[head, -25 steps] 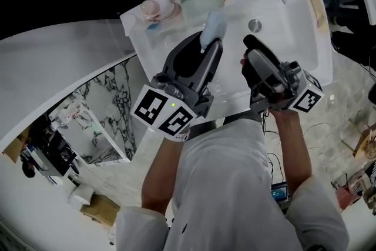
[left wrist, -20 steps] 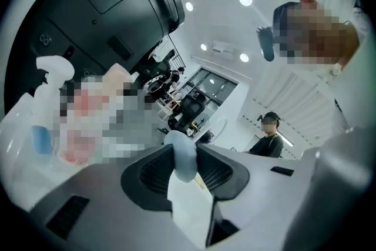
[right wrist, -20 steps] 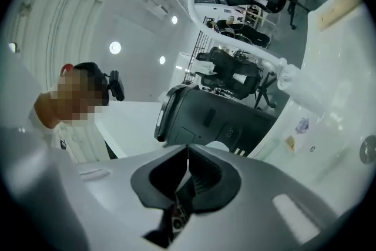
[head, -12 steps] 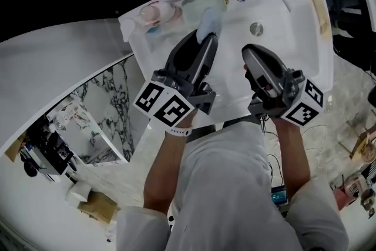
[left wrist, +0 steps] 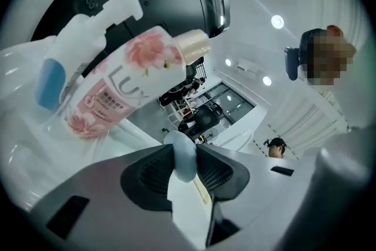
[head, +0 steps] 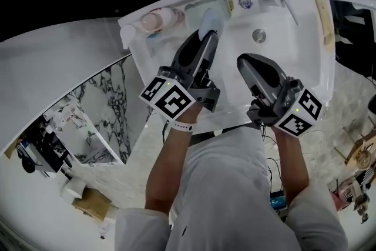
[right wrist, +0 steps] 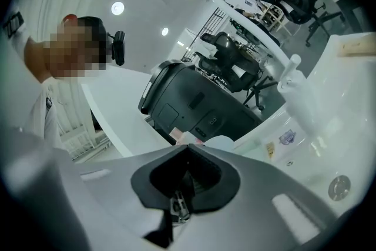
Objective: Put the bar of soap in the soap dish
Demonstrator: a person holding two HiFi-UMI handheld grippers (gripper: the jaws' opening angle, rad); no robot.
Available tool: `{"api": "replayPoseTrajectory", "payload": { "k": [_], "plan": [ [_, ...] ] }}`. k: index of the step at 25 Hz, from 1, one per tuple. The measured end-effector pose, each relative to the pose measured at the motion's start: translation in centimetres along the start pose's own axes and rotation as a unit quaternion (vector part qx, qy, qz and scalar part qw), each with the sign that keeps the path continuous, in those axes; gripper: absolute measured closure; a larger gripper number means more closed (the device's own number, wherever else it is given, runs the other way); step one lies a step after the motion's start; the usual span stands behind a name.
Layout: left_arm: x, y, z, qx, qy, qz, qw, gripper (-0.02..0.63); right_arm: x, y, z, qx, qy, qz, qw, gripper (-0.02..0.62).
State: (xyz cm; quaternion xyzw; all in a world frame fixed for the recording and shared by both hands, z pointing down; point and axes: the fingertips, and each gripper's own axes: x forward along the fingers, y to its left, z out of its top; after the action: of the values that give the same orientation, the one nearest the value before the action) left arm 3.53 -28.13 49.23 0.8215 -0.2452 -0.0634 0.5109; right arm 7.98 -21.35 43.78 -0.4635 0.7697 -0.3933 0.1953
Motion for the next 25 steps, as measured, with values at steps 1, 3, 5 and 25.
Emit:
{"api": "replayPoseTrajectory", "payload": {
  "k": [1,3,5,25],
  "plan": [
    [0.2,0.4,-0.2,-0.005,0.000,0.004,1.0000,0.482,0.1,-0.1,0.0,0.000,0.002,0.000,1.000,0.584],
    [0.5,1.4,-0.5,-0.017,-0.002,0.012,0.9998,0.482,0.3,-0.3,-0.2,0.002,0.007,0.001,1.000,0.583],
    [0.8,2.4,-0.8,-0.032,-0.006,0.021,0.9993,0.482,0.4,-0.5,-0.3,0.004,0.013,0.002,1.000,0.583],
    [2.6,8.1,-1.4,-0.107,-0.035,0.092,0.9893,0.482,1.2,-2.9,-1.3,0.049,0.023,-0.001,0.999,0.583]
  ]
}}
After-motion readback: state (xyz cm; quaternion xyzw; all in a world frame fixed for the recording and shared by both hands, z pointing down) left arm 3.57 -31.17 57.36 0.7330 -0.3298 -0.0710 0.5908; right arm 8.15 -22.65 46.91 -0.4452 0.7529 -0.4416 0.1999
